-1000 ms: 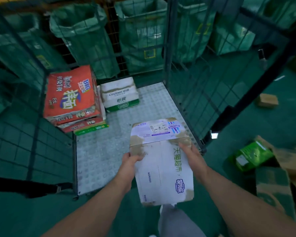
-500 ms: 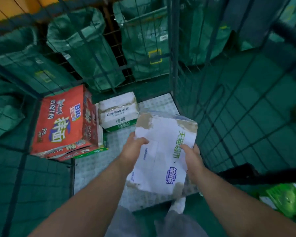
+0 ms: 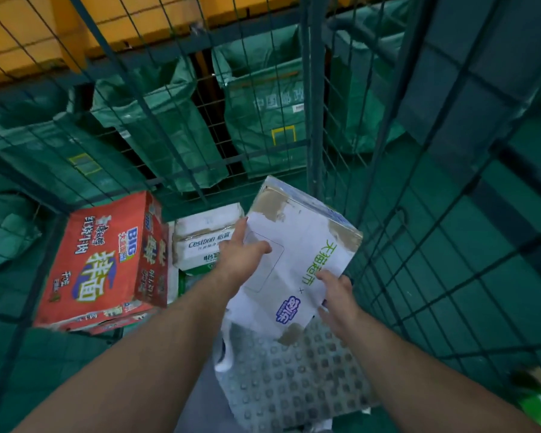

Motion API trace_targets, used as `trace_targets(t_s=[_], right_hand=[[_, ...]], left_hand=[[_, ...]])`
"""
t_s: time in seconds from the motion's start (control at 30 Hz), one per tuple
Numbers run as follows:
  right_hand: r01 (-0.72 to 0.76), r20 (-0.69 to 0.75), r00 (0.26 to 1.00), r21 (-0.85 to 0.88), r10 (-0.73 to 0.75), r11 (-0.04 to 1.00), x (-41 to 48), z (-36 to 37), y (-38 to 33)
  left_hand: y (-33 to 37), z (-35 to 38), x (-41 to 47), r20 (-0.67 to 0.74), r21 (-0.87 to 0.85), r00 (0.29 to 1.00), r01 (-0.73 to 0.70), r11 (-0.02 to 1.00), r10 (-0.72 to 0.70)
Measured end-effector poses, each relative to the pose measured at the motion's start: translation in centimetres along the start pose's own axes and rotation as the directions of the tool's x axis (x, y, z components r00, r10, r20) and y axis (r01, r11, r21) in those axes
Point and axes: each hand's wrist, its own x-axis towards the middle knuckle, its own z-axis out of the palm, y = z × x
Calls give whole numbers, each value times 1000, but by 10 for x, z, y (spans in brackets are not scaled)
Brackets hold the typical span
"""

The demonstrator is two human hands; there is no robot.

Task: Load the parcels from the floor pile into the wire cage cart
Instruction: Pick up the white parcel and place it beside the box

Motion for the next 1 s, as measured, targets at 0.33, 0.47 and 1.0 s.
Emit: trace_targets(t_s=[0.33, 0.47, 1.0], right_hand=[[-150, -37, 988, 3, 150, 989, 64, 30, -15], [-262, -124, 957, 33, 264, 965, 123, 60, -2], [-312, -176, 897, 399, 406, 862, 337, 164, 17]], left_hand=[[-6, 28, 124, 143, 204, 989, -74, 976, 45], [-20, 44, 215, 280, 285, 959, -131, 949, 49], [-39, 96, 466, 478, 561, 874, -381, 735, 89]])
